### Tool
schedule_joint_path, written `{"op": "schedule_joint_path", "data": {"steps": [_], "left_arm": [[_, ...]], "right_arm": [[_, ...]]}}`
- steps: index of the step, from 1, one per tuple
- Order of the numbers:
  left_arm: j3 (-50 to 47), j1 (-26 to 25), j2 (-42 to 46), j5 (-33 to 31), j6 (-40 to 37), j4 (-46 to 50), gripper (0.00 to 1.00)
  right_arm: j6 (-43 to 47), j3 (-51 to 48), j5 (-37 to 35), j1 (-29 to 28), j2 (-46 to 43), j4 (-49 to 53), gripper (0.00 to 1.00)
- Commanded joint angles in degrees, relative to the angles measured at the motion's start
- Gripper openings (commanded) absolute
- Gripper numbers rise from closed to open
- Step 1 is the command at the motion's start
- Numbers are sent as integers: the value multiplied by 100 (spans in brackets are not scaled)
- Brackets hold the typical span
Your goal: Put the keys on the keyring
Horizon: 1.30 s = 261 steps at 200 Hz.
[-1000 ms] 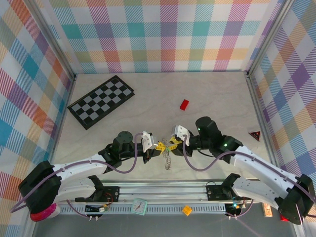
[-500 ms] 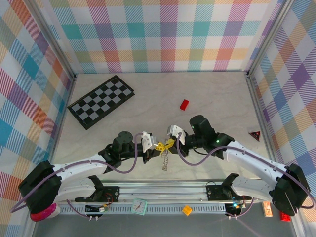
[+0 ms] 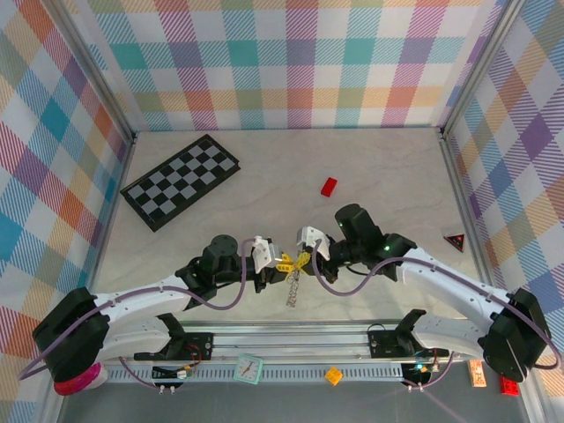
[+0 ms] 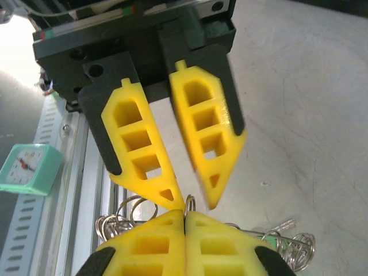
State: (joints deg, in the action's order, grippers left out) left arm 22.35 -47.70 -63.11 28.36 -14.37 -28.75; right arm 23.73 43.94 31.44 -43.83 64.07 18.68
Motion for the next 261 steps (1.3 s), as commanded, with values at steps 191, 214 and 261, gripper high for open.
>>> {"op": "schedule_joint_path", "data": {"steps": [191,214,261], "left_arm": [[393,20,-93,-122,58,245,0],[402,18,-127,-107,72,204,0],[376,17,-97,-111,91,201,0]], "right_arm": [[-3652,88,-1611,-255,-854,236,43],[-4080,123,-1454,-257,-807,405,40],[-4230,133,-1026,-255,-378,409,32]]}}
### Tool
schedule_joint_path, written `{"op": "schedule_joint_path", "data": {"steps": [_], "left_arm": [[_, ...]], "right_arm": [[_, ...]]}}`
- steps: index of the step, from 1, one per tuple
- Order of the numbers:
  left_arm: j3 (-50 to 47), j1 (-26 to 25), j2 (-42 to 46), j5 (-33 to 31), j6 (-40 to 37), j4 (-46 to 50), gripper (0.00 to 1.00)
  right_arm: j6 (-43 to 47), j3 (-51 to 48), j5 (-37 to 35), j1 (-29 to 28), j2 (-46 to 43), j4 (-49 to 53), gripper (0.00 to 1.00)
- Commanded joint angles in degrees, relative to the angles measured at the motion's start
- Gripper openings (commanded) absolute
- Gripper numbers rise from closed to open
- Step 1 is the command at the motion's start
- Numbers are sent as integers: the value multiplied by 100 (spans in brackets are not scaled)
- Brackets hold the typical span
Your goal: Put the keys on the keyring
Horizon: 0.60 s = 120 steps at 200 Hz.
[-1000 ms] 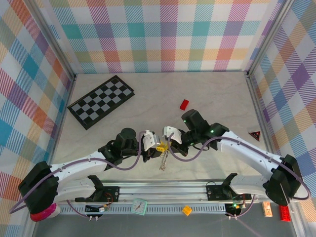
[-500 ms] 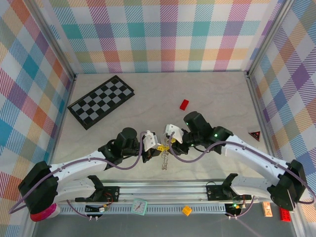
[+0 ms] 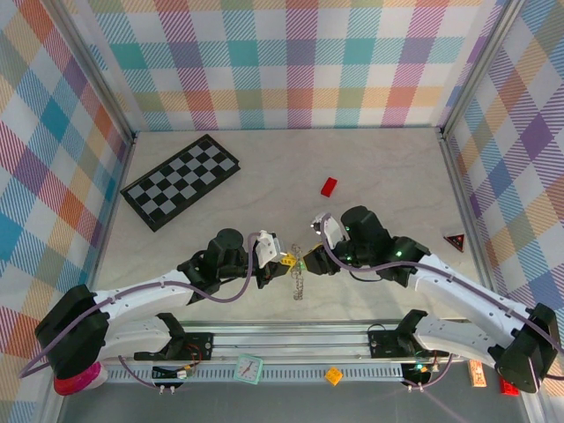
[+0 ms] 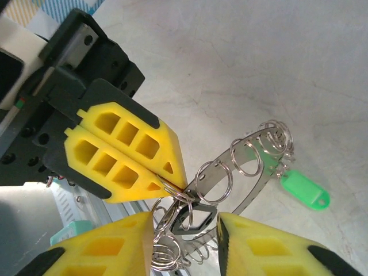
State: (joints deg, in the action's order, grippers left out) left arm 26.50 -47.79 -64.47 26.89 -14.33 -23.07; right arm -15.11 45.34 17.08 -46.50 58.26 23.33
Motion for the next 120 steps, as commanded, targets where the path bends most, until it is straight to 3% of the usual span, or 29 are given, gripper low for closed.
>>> {"op": "schedule_joint_path", "data": {"steps": [1,87,120], "left_arm": [[-40,25,39,35,87,-366,0],[-57,24,81,26,77,-363,0],[-75,29,127,31,71,-388,0]], "right_arm": [[-345,-3,423,11,212,-61,32],[-347,-17,524,10,313,-161,11],[-299,-4,243,10,309,30,1]]}}
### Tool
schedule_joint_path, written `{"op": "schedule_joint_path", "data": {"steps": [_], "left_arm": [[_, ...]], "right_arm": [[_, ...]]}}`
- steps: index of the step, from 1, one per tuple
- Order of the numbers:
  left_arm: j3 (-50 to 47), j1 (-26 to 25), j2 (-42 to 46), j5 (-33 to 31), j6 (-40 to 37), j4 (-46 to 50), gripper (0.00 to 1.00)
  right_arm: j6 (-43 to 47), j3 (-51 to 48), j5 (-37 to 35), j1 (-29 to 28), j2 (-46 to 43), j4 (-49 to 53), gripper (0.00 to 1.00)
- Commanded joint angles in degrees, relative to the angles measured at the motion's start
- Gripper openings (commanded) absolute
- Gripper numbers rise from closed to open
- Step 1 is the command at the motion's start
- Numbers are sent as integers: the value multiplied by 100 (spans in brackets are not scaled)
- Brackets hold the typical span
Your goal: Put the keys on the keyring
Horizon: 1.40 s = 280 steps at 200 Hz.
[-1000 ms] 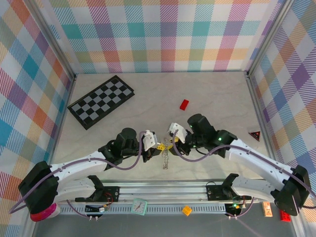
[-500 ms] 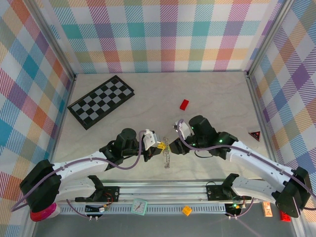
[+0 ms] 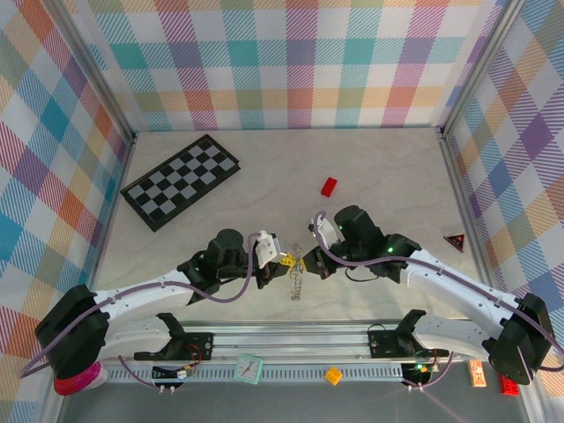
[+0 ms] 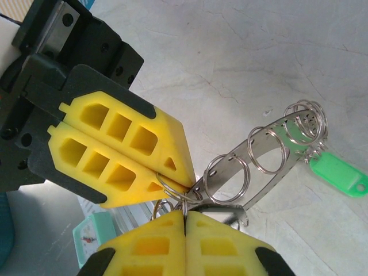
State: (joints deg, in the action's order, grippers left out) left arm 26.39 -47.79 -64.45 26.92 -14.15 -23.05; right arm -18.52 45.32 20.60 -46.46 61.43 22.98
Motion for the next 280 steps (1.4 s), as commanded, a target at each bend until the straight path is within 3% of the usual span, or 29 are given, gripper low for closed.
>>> {"op": "schedule_joint_path", "data": {"steps": [1,27,86,116,157,190,221,280], "left_arm": [[-64,31,134,26,58,-392,0],[-89,28,154,48,57,-486,0],[-191,33,93,138,139,-934,0],[-273,33,50,119,228,-1094,0],[-376,29,40,103,243,-1211,0],[-394,30,34,147,211,-1243,0],[-415,26,13,239,220,-1324,0],[-413,33,7,398,215,-1362,0]], "right_arm": [[42,-3,-122,5,-8,70,1],[77,-59,-305,74,-4,182,0],[118,-187,358,207,395,-109,0],[269,-255,185,311,121,-173,25],[1657,-727,23,321,-661,-868,32],[3255,-1285,397,321,-1374,-1792,34],[3683,-1108,501,321,-1125,-1651,35],[3679,-1008,884,321,-527,-1915,33]]}}
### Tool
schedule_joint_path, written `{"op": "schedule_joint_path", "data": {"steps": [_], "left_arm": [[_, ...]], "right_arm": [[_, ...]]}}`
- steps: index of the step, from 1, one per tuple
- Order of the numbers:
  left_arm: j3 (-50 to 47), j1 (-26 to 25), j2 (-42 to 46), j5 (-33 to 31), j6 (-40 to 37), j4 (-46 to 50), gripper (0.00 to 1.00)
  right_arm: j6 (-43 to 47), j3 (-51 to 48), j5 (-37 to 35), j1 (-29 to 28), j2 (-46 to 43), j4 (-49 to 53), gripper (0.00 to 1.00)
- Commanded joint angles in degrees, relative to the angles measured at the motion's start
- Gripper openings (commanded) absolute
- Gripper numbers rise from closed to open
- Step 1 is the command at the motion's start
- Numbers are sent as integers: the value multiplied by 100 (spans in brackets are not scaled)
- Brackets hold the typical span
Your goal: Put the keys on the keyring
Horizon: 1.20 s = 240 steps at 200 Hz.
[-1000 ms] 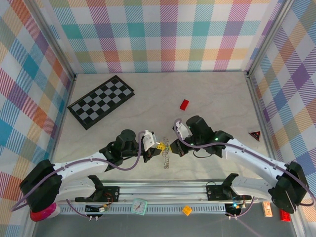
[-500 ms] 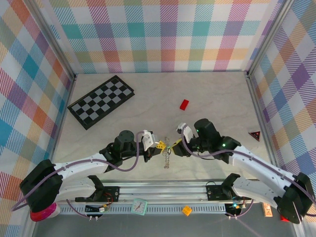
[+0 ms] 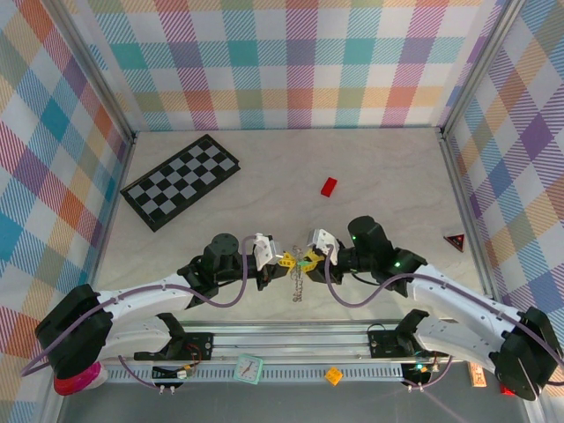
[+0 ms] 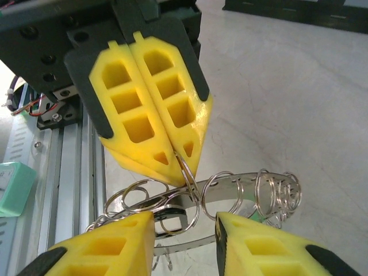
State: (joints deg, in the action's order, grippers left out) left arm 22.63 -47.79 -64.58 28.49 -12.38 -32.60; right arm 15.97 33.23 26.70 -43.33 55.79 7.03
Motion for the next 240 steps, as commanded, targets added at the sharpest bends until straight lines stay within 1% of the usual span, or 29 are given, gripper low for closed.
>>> {"op": "schedule_joint_path", "data": {"steps": [1,29,68,107,138,153,167,175,187,191,195,201,222,240], "left_arm": [[-38,33,18,243,36,-411,0],[-48,31,7,271,27,-414,0],[-48,29,-14,305,30,-444,0],[-40,28,-33,376,32,-479,0],[-46,31,-27,464,42,-532,0],[-48,28,-23,473,52,-558,0],[-48,30,-19,428,54,-558,0],[-31,33,-7,339,52,-494,0],[46,31,31,140,43,-220,12],[90,28,50,82,11,-53,19],[161,30,59,20,-35,154,25],[264,30,78,-49,-127,502,29],[642,-43,81,-252,-465,1597,30],[773,-108,101,-389,-647,1937,28]], "right_arm": [[231,201,270,9,37,-313,33],[258,201,292,11,29,-368,31],[293,180,229,9,-50,-392,31],[258,218,376,14,76,-523,26],[240,253,506,9,202,-597,18],[262,295,553,9,254,-578,12],[363,369,582,14,296,-431,0],[463,433,566,8,309,-276,0],[670,593,486,9,330,82,0],[749,662,453,9,348,254,0],[832,744,424,7,368,419,0],[966,882,369,4,424,698,0],[1388,1353,234,-19,622,1571,0],[1764,1740,158,-99,842,2250,0]]}}
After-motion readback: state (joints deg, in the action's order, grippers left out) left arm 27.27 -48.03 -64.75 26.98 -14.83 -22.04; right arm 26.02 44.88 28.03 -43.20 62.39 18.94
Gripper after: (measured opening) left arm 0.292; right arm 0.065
